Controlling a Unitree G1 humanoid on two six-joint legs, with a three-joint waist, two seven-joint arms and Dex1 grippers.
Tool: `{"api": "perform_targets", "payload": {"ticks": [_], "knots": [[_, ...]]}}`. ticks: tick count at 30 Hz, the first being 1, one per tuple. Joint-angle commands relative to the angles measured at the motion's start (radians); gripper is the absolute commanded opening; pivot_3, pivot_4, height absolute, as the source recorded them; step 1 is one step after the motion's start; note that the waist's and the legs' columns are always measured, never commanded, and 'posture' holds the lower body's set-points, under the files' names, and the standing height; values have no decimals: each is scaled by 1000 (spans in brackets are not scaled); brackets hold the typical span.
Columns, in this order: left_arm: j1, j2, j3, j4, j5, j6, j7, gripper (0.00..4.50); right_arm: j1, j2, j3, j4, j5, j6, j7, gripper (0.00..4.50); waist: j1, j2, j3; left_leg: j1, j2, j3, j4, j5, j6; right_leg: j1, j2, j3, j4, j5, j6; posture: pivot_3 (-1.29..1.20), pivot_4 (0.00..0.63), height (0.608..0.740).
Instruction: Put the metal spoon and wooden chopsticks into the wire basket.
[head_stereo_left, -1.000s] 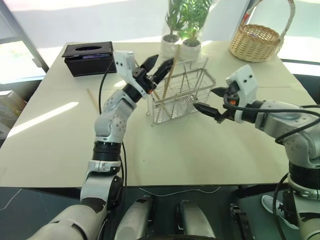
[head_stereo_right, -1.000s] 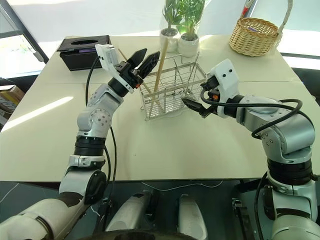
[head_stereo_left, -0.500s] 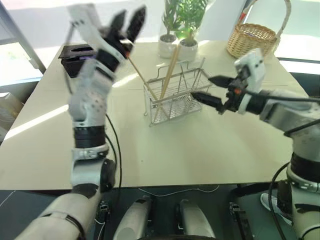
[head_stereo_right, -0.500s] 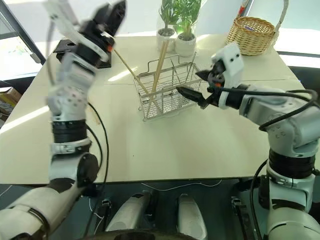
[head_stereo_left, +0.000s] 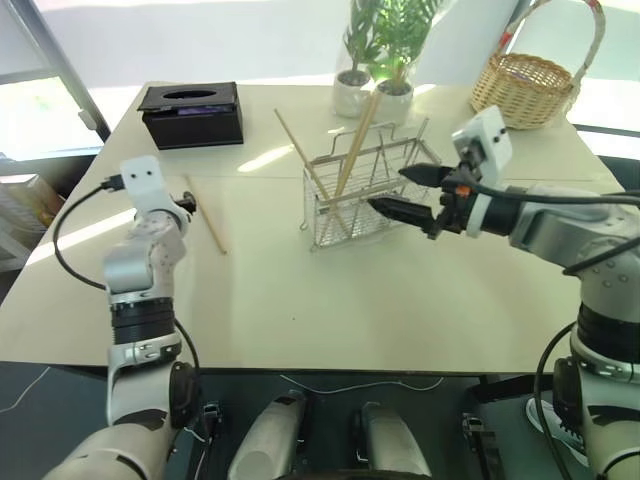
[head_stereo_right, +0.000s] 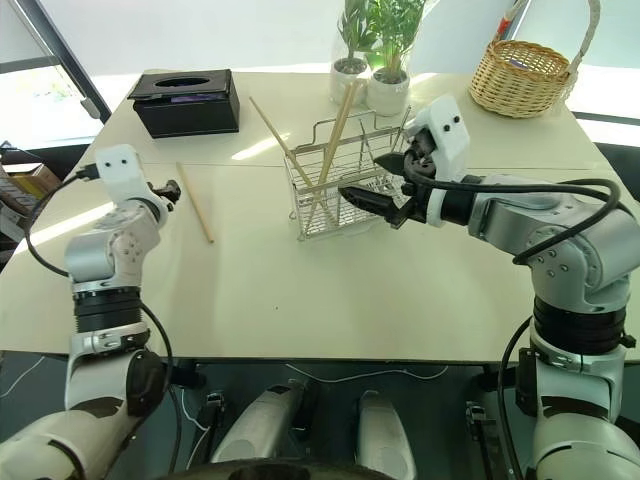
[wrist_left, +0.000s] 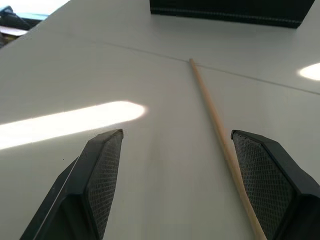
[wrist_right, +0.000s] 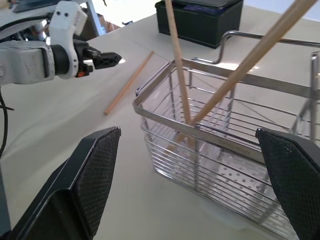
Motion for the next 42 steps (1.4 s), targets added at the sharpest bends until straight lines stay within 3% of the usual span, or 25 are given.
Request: {"api": "perform_targets", "payload": {"ticks": [1, 11, 18, 29, 32, 37, 38, 42], "knots": [[-41, -24, 15, -13, 16, 8, 38, 3646, -39, -21, -15, -22, 28, -13, 27, 4500, -2, 0, 0, 0, 0, 0, 0, 0, 0, 0, 0, 0, 0, 0, 0, 0, 150, 740], [-108, -42, 28, 137, 30, 19, 61, 3646, -33, -53, -21, -34, 42, -2, 39, 4500, -3, 0, 0, -1, 1, 1, -1, 0, 0, 0, 0, 0, 0, 0, 0, 0, 150, 740], [-183, -55, 103, 278, 1, 75, 92, 3646, -19, -58, -38, -50, 53, 1, 17, 4500, -2, 0, 0, -1, 1, 1, -1, 0, 0, 0, 0, 0, 0, 0, 0, 0, 150, 740], [-234, -14, 52, 379, 59, 158, 105, 3646, -8, -65, -41, -54, 61, -9, -1, 4500, -3, 0, 0, -1, 1, 1, 0, 0, 0, 0, 0, 0, 0, 0, 0, 0, 150, 740], [-228, -15, 47, 370, 68, 169, 106, 2840, -9, -64, -37, -49, 56, -16, -3, 4500, -5, 0, -1, -1, 1, 1, -1, 0, 0, 0, 0, 0, 0, 0, 0, 0, 150, 740], [-214, -28, 94, 348, 50, 201, 126, 309, -10, -63, -35, -40, 49, -25, -5, 4500, -14, 0, -1, -1, 1, 2, -2, 0, 0, 1, 0, 1, 0, 0, 0, 0, 150, 740], [-210, -29, 99, 341, 49, 204, 128, 68, -10, -63, -34, -39, 48, -27, -5, 4500, -16, 0, -1, -1, 1, 2, -2, 0, 0, 1, 0, 1, 0, 0, 0, 0, 150, 740], [-196, -34, 130, 318, 44, 214, 131, 68, -7, -66, -33, -32, 43, -32, -9, 4500, -32, 0, -1, -1, 1, 2, -2, 0, 0, 1, 0, 1, 0, 0, 0, 0, 150, 740]]}}
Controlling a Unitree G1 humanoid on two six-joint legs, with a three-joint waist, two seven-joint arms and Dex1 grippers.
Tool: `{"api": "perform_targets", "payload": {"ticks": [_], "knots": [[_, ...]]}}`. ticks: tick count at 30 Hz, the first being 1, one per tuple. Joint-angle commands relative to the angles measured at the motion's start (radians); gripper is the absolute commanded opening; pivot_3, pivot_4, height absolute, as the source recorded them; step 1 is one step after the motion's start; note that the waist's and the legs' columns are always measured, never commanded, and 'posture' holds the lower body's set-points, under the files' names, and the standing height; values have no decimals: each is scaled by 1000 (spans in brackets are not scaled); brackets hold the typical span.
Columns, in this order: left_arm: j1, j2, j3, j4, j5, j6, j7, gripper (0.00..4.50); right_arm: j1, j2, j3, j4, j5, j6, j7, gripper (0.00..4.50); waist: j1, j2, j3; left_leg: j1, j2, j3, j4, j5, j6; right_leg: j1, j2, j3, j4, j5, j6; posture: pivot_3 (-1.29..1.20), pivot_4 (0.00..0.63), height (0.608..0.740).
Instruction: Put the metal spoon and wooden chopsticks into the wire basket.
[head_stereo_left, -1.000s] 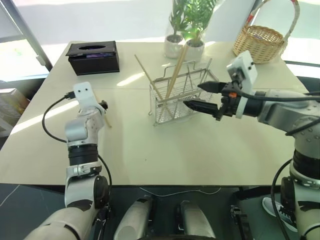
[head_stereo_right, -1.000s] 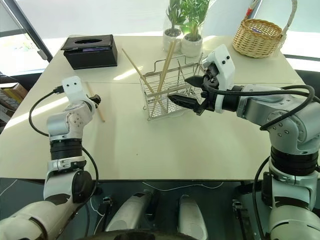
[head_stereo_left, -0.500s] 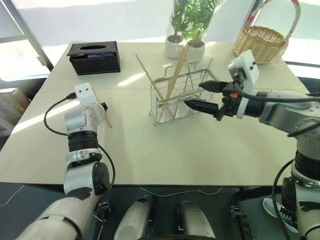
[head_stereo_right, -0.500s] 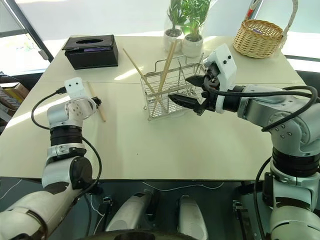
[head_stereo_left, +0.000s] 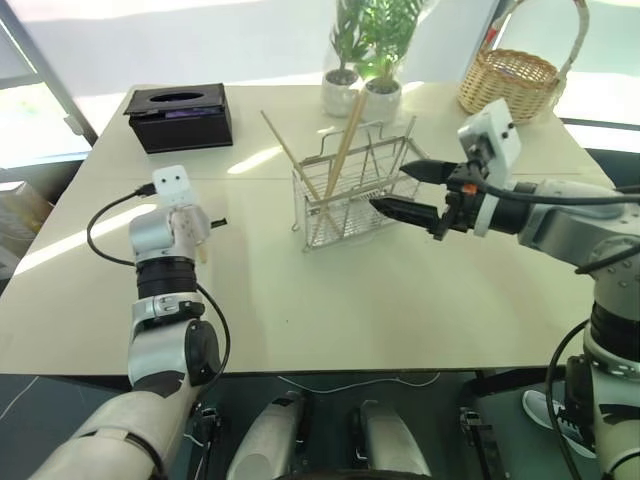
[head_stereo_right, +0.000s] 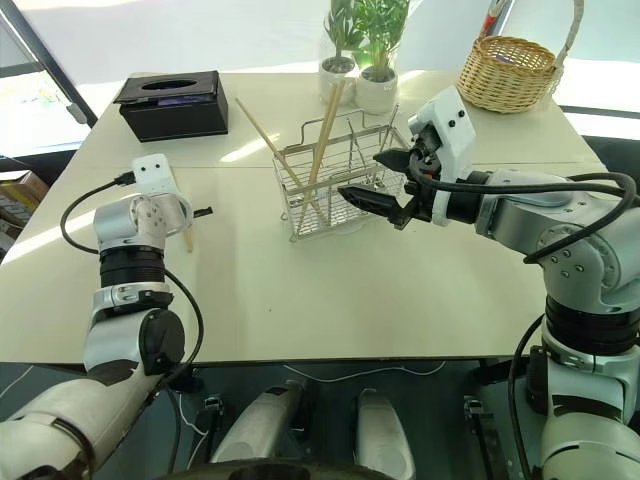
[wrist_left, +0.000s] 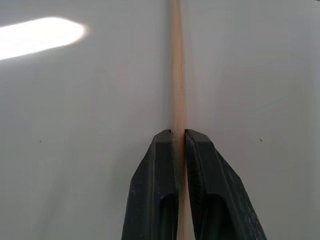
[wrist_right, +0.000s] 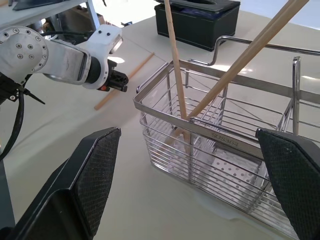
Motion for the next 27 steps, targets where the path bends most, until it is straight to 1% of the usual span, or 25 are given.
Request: {"api": "perform_targets", "payload": {"ticks": [1, 4, 7, 11, 13, 15, 18, 22, 27], "knots": [[33, 0, 36, -5, 0, 27, 12, 68, -3, -14, -21, -11, -8, -24, -2, 4500, -4, 0, 0, 0, 0, 0, 0, 0, 0, 0, 0, 0, 0, 0, 0, 0, 150, 740], [58, 16, 0, -59, -10, -73, -72, 68, 3, -15, -22, -7, -14, -30, -3, 4500, -3, 1, 0, 1, 0, 0, 0, 0, 0, 0, 0, 0, 0, 0, 0, 0, 150, 740], [41, 37, -20, -131, -35, -248, -181, 68, 9, -12, -31, 0, -16, -33, -7, 4500, 0, 0, 0, 1, 0, 0, 0, 0, 0, 0, 0, 0, 1, 0, -1, 0, 150, 740], [-18, 87, -76, -210, -93, -466, -428, 68, 3, -6, -68, 18, 10, -24, -18, 4500, 4, -2, 1, -2, 0, 0, 1, 0, 0, -2, 0, 0, 0, 1, -1, 0, 150, 740], [-35, 101, -105, -259, -141, -542, -565, 68, 2, -13, -74, 23, 11, -25, -15, 4500, 5, -2, 1, -2, 0, 1, 1, 0, 0, -2, 0, 0, -3, 2, -1, 0, 150, 740], [-52, 101, -133, -355, -243, -583, -746, 68, 11, -26, -85, 25, 13, -29, -6, 4500, 3, -2, 1, -2, 0, 1, 0, -1, 1, -2, 0, 0, -5, 2, -1, 0, 150, 740], [-66, 82, -131, -412, -385, -612, -924, 68, 25, -34, -114, 19, 29, -24, -5, 4500, 3, -2, 1, -2, 0, 1, -1, -1, 2, -1, 0, 0, -7, 2, -1, 0, 150, 740], [-74, 39, -154, -407, -480, -627, -1035, 68, 64, -34, -161, -13, 58, -16, -25, 4500, -4, -1, 1, -1, 1, 1, -2, -1, 2, 0, 0, 0, -7, 2, -1, 0, 150, 740], [-86, -10, -191, -358, -502, -656, -1088, 68, 96, -27, -183, -41, 82, -15, -62, 4500, -1, -1, 1, -1, 2, 1, -1, -1, 2, 0, 0, 0, -5, 1, -1, 0, 150, 740]]}}
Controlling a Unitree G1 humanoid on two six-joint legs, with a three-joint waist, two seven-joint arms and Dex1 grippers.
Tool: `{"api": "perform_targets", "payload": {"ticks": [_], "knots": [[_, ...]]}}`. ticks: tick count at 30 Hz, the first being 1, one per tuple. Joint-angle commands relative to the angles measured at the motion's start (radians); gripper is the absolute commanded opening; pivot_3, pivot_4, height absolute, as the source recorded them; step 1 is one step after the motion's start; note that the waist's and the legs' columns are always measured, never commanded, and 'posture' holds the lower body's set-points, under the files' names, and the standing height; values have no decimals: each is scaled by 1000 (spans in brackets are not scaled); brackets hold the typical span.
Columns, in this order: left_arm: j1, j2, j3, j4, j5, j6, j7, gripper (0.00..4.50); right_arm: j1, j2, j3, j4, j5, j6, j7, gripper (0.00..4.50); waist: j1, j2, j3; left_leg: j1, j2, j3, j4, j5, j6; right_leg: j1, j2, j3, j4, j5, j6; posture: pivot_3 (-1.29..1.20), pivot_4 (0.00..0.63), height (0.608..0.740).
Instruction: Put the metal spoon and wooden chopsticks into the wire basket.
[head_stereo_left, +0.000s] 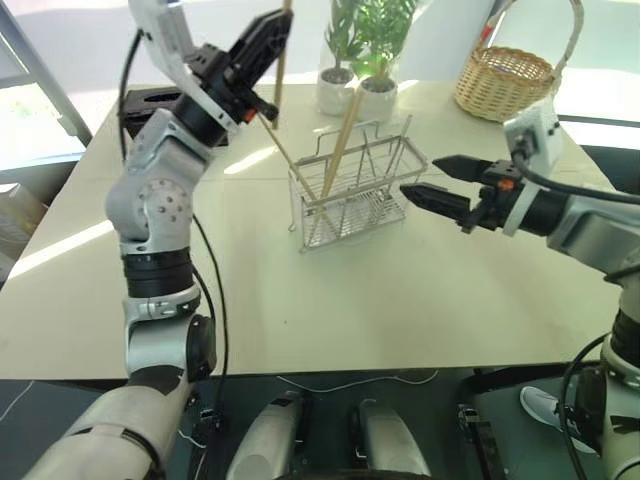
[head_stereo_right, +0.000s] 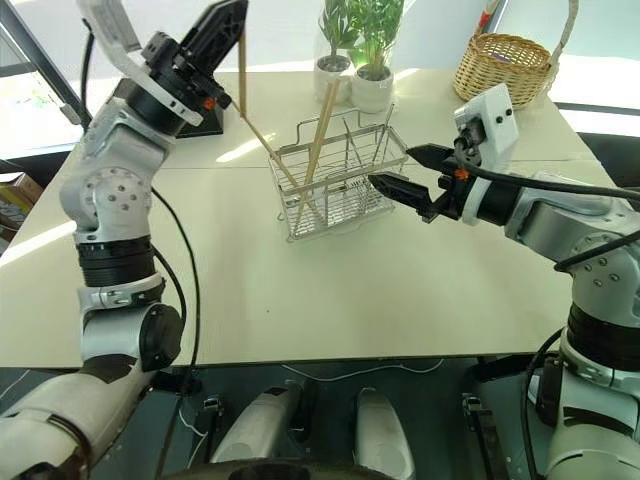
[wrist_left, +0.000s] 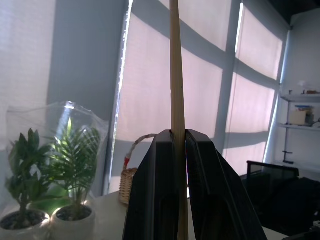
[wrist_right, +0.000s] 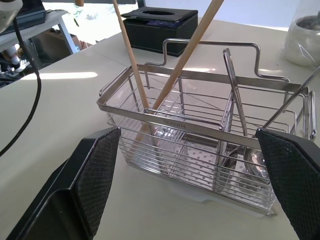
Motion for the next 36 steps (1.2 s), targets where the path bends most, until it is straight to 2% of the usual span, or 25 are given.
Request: {"api": "perform_targets", "payload": {"ticks": [1, 12, 19, 22, 28, 29, 36], "knots": [[-34, -20, -21, 21, -19, -41, -34, 68, 4, -1, -42, -48, 31, -9, -27, 4500, 1, 0, 0, 0, 0, 0, 1, 0, 0, 0, 0, 0, 0, 0, 0, 0, 150, 740], [76, -144, -112, 230, 123, -293, -67, 68, 44, 12, -90, -79, 121, -24, -89, 4500, 1, 0, 0, -1, 0, 0, 1, 0, 1, 0, 0, 0, 0, 0, 0, 0, 150, 740], [96, -168, -129, 282, 143, -342, -81, 68, 42, 3, -85, -74, 140, -33, -109, 4500, 2, 0, 0, -1, 0, 0, 1, 0, 1, 0, 0, 0, 0, 0, 0, 0, 150, 740], [107, -168, -133, 273, 133, -327, -96, 1235, 40, 2, -77, -70, 139, -39, -113, 4500, 2, 0, 0, -1, 0, 0, 1, 0, 1, 0, 0, 0, 0, 0, 0, 0, 150, 740], [117, -163, -129, 257, 136, -319, -83, 4260, 40, -1, -66, -62, 139, -51, -115, 4500, 2, 0, 0, -1, 0, 0, 1, 0, 1, 0, 0, 0, 0, 0, 0, 0, 150, 740], [119, -160, -130, 251, 144, -320, -71, 4420, 41, -1, -64, -61, 139, -53, -115, 4500, 2, 0, 0, -1, 0, 0, 1, 0, 1, 0, 0, 0, 0, 0, 0, 0, 150, 740], [117, -147, -130, 223, 186, -339, -14, 4420, 47, 3, -46, -55, 131, -70, -114, 4500, 2, 0, 0, -1, 0, 0, 1, 0, 1, 0, 0, 0, 0, 0, 0, 0, 150, 740]]}}
